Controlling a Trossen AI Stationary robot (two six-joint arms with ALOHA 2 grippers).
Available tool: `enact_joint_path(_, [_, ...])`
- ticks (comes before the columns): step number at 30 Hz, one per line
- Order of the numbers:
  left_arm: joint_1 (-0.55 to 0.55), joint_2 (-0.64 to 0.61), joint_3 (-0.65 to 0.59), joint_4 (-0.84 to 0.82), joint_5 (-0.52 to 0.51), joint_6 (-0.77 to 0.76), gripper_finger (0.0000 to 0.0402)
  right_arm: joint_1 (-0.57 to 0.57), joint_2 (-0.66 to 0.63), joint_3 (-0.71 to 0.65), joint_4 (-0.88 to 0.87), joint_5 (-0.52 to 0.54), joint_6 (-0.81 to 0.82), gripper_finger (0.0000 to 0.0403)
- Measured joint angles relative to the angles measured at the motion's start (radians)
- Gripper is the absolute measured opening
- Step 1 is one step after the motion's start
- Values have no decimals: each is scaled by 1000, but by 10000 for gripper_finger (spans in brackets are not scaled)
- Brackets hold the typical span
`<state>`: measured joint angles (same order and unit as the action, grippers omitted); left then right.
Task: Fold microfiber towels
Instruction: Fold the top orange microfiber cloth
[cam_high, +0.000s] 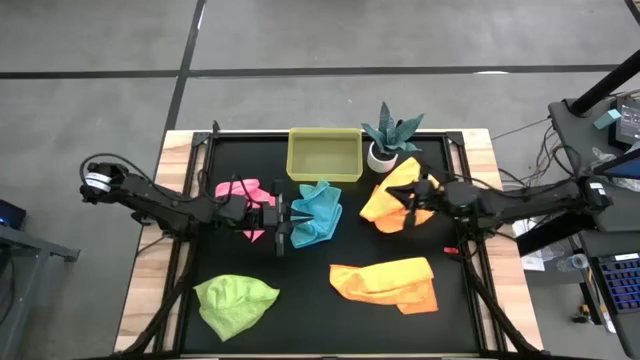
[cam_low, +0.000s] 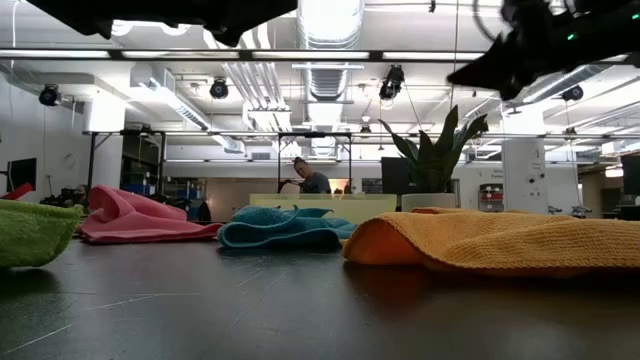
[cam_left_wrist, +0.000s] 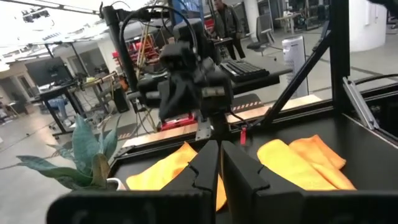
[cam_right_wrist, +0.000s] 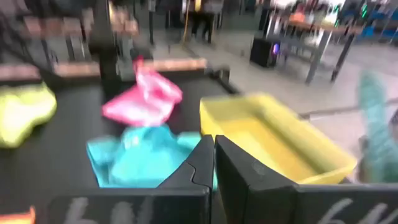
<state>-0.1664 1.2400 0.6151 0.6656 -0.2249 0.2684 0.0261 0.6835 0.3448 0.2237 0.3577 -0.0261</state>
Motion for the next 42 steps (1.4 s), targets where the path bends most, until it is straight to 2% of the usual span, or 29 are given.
enact_joint_path(17, [10, 22, 0, -7, 0, 1, 6, 0, 399, 175, -8, -27, -18, 9])
enact_joint_path(22, [10, 22, 0, -12, 0, 1, 6, 0, 499, 234, -1, -77, -42, 9])
enact_joint_path(32, [10, 22, -1, -20, 0, 1, 6, 0, 648, 310, -22, -79, -40, 9])
enact_joint_path(35, [10, 22, -1, -20, 0, 3, 6, 0, 672, 350, -94, -79, -16, 9])
enact_joint_path(42, [10, 22, -4, -21, 0, 105, 6, 0, 738, 472, -388, -78, 95, 9])
